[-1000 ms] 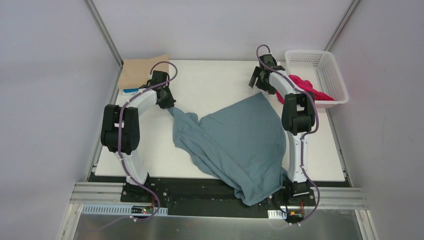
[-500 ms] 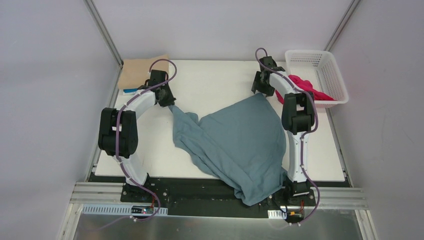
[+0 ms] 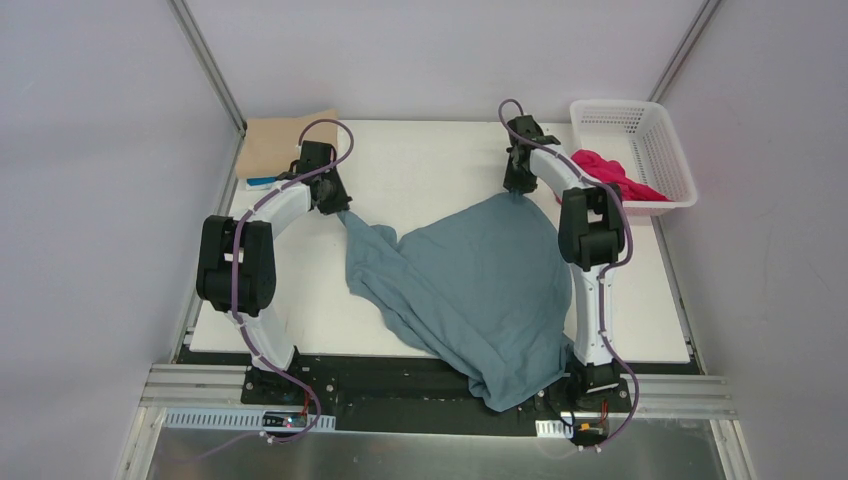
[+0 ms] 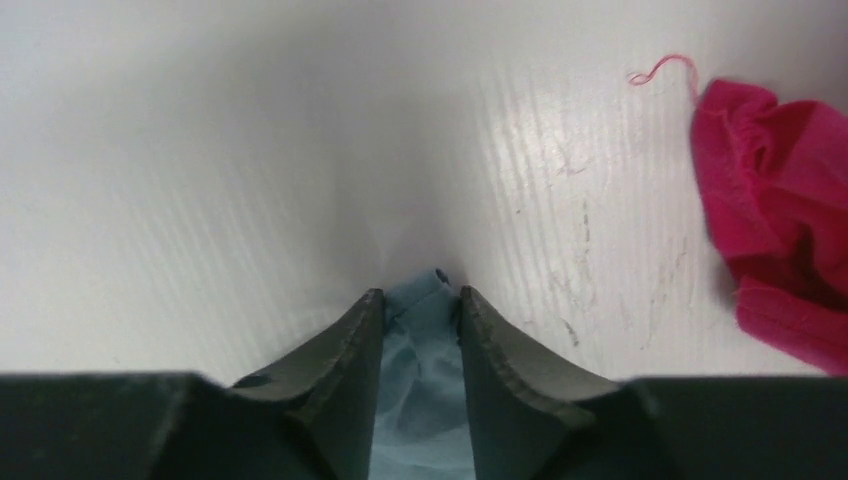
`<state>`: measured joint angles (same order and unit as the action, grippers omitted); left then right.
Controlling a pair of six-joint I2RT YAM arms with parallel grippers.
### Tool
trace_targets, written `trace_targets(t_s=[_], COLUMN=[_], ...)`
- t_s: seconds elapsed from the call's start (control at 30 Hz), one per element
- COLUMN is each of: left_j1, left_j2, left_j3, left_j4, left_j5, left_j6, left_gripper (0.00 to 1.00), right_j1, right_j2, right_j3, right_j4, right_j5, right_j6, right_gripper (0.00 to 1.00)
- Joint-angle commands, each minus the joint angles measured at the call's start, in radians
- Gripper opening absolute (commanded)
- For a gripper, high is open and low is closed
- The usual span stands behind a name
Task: Fold and stack the t-shirts
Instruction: Flatten out the tshirt
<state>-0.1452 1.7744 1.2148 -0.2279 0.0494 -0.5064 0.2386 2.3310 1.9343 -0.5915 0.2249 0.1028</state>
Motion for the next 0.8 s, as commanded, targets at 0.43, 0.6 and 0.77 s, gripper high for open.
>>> trace_targets(t_s=[0.43, 0.6, 0.77], left_j1=[-0.007, -0.007, -0.007], left_j2=[-0.152, -0.306, -0.475], left_j3=[0.071, 0.116, 0.144], left_j4=[0.022, 0.045, 0.109], left_j5=[0.027, 0.035, 0.056], left_j6=[0.074, 0.163, 0.241], left_gripper=[0.00, 0.00, 0.00], right_j1=[0.025, 0.016, 0.017], right_j2=[-0.299, -0.541, -0.778], right_j3=[-0.166, -0.270, -0.335], right_j4=[0.161, 0.283, 0.328], right_j5=[0.117, 0.166, 0.176], right_j6=[0.037, -0.001, -0.032], right_gripper=[0.00, 0.00, 0.00])
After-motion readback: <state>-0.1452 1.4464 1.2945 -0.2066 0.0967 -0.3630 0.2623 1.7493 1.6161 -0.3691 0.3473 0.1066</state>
